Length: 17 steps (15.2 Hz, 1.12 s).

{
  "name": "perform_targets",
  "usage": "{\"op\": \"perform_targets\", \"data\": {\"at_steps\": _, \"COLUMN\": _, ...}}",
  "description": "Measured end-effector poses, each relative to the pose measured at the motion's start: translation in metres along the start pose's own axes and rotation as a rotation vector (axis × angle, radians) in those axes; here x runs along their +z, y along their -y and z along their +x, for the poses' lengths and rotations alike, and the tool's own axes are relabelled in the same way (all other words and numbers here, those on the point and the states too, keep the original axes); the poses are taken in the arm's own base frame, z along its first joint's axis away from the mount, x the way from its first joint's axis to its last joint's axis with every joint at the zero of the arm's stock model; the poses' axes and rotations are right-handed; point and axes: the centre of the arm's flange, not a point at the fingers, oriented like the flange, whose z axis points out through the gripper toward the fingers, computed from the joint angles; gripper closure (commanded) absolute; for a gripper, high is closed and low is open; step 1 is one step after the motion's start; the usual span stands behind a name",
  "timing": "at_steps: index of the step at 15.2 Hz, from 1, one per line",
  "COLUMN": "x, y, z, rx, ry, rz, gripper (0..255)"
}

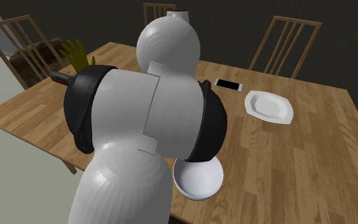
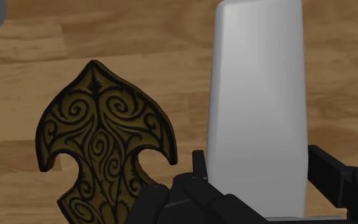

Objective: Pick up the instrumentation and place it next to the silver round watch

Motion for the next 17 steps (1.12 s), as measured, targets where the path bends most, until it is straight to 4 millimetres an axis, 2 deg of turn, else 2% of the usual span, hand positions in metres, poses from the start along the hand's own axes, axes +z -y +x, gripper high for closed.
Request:
{"op": "perform_targets", "data": {"at_steps": 5, "x": -0.023, "y": -0.004, "z": -0.007, "rx": 0.0, "ry": 0.0, "rz": 0.0, "gripper": 255}}
{"op": "perform_targets", "data": {"at_steps": 9, "x": -0.028, "y": -0.04, "z": -0.037, "rx": 0.0, "ry": 0.0, "rz": 0.0, "gripper": 255}}
{"op": "perform_targets", "data": {"at_steps": 12, "x": -0.026, "y": -0.063, "z": -0.066, "rx": -0.001, "ry": 0.0, "rz": -0.001, "gripper": 255}}
{"op": "perform_targets", "data": {"at_steps": 17, "x": -0.028, "y": -0.113, "z": -0.113, "rx": -0.002, "ry": 0.0, "rz": 0.0, "gripper": 255}}
